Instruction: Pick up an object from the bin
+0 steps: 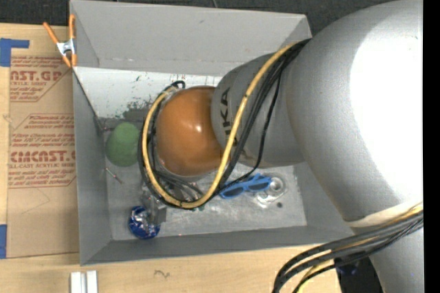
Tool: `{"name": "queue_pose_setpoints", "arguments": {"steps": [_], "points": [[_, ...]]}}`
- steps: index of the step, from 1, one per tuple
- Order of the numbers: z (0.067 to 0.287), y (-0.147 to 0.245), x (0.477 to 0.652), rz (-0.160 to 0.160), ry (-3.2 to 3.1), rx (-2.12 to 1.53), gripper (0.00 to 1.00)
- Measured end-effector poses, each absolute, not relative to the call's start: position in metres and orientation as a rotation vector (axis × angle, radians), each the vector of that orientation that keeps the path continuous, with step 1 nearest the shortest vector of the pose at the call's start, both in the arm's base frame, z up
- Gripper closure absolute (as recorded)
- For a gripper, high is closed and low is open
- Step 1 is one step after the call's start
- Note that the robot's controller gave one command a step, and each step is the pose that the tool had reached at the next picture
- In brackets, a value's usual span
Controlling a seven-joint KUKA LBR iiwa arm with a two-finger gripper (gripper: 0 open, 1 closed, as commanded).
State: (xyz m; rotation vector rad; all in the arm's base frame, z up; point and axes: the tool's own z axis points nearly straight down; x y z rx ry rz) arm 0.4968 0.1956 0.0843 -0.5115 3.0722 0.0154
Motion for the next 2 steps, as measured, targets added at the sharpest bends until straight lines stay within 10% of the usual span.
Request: {"name": "queue_pose_setpoints", "arguments": {"steps": [1,2], "points": [[0.258,0.242,0.487,0.005,2.985,-0.947,1.0],[0.2,0.213,0.481,0.0,3.049,-0.772,1.0]]}}
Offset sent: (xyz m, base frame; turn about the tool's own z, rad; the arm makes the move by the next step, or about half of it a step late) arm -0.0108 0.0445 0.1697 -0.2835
